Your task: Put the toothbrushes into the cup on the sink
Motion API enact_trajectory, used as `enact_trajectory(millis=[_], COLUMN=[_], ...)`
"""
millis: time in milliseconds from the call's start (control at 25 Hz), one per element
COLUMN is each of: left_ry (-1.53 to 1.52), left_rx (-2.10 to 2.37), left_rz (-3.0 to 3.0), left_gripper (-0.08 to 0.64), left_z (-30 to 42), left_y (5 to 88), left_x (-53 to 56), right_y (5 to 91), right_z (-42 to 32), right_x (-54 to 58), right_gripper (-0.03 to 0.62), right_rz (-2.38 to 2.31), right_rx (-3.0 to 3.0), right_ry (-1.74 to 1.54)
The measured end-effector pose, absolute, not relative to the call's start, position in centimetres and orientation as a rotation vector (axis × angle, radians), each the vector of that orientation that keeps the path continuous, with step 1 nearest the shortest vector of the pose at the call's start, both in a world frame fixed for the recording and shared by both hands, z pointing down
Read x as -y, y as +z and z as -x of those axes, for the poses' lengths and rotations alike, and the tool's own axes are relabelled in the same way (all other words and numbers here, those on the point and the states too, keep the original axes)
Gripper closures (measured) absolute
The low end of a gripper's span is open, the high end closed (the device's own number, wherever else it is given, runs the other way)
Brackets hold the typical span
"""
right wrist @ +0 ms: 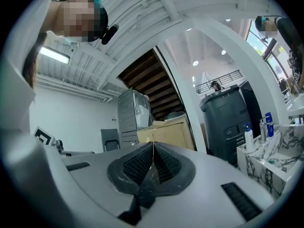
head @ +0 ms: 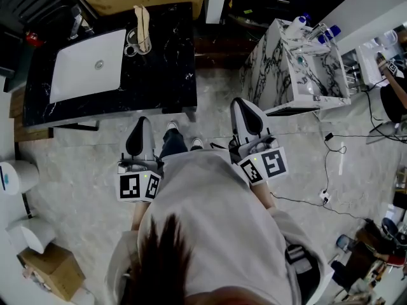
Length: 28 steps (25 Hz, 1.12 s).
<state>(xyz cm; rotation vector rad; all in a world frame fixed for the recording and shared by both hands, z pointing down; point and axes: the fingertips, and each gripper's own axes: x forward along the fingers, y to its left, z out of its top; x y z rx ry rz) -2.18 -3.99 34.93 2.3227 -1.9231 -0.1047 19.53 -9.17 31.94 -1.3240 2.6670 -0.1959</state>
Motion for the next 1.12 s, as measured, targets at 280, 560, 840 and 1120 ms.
enact_trajectory(millis=[280,560,840,1120], left_ry=[-0.067,-0.042,0.016,-0.087], left_rx=[1.898,1.879,1.836,1.844], left_rz=[-2.315,-2.309,-2.311,-2.368], left_gripper=[0.551,0.551,0.551,0.551], left_z=[1.8,1.5,0.8,-0.6], left_y=[34.7,36.4,37.0,34.6], left_x=[4.5,4.7,4.9,8.7], right_y=[32.9,35.0,36.2,33.2], right_z=[-18.5,-17.5,-18.1,-20.0], right_x=[9.3,9.1,8.9,13.1], right_gripper=[0.577,0.577,0.577,0.577], right_rz=[1.33,1.326,1.36,1.374], right_rx=[-2.74,-2.809,-2.819,-2.77], right_ry=[-0.207,-0.234,-0.318,-0.174])
